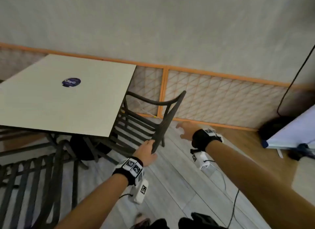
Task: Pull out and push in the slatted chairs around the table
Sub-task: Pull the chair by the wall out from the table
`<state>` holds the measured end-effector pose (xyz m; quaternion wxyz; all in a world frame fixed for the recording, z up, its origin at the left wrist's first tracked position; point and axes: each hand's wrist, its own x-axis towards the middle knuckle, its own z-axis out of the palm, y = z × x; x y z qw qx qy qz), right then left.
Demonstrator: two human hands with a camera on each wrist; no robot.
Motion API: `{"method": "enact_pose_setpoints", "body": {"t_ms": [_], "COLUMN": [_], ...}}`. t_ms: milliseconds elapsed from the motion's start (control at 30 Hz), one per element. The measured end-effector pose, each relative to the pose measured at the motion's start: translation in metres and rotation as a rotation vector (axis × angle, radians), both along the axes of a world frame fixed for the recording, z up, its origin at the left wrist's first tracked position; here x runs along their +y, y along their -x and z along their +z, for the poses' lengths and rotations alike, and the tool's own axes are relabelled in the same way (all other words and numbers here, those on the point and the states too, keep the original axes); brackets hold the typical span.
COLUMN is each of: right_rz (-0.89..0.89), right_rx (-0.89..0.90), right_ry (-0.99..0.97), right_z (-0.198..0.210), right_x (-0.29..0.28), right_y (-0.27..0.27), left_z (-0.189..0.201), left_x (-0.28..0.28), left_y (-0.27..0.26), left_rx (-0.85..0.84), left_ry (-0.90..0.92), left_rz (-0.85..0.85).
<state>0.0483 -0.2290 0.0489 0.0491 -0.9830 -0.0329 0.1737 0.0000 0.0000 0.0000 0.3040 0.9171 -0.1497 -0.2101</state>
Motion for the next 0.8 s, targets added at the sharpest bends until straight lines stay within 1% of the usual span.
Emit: {"method": "enact_pose_setpoints", "body": {"t_ms": [133, 200, 267, 333, 433, 533, 633, 733, 800], "right_rz": [0.017, 0.055, 0.1, 0.135, 0.203, 0.357, 0.564, 0.751, 0.807], "right_rx": [-0.015, -0.017, -0.058, -0.093, -0.111, -0.1, -0.035, -0.031, -0.034], "right_ry": [-0.024, 0.021, 0.081, 0.136, 0.232, 0.289, 0.396, 0.388, 0.38], "right_z": [-0.008, -0.023, -0.04, -0.056, -0.077, -0.093, -0.098, -0.095, -0.092], "right_x": [-0.007, -0.008, -0.011, -0.018, -0.043, -0.061, -0.071, -0.084, -0.092], "right_y": [-0.062, -0.09, -0.115, -0.143, -0.186, -0.23, -0.263, -0.291, -0.307], "left_z": [-0.007, -0.021, -0.029, -0.032, -0.035, -0.033, -0.035, -0.031, -0.028], "left_x": [-0.028, -0.042, -0.051, -0.059, -0.067, -0.073, -0.086, -0.104, -0.117], "left_y": [-0.045, -0.061, -0.075, -0.089, -0.1, -0.108, -0.113, -0.121, -0.132], "left_rx": [0.066, 0.094, 0.115, 0.165, 0.231, 0.273, 0.342, 0.439, 0.451], "left_ry": [-0.117, -0.199, -0.25, -0.257, -0.259, -0.239, -0.265, -0.156, -0.147], "left_rz": [-0.042, -0.088, -0.096, -0.071, -0.09, -0.095, -0.005, 0.101, 0.11]}}
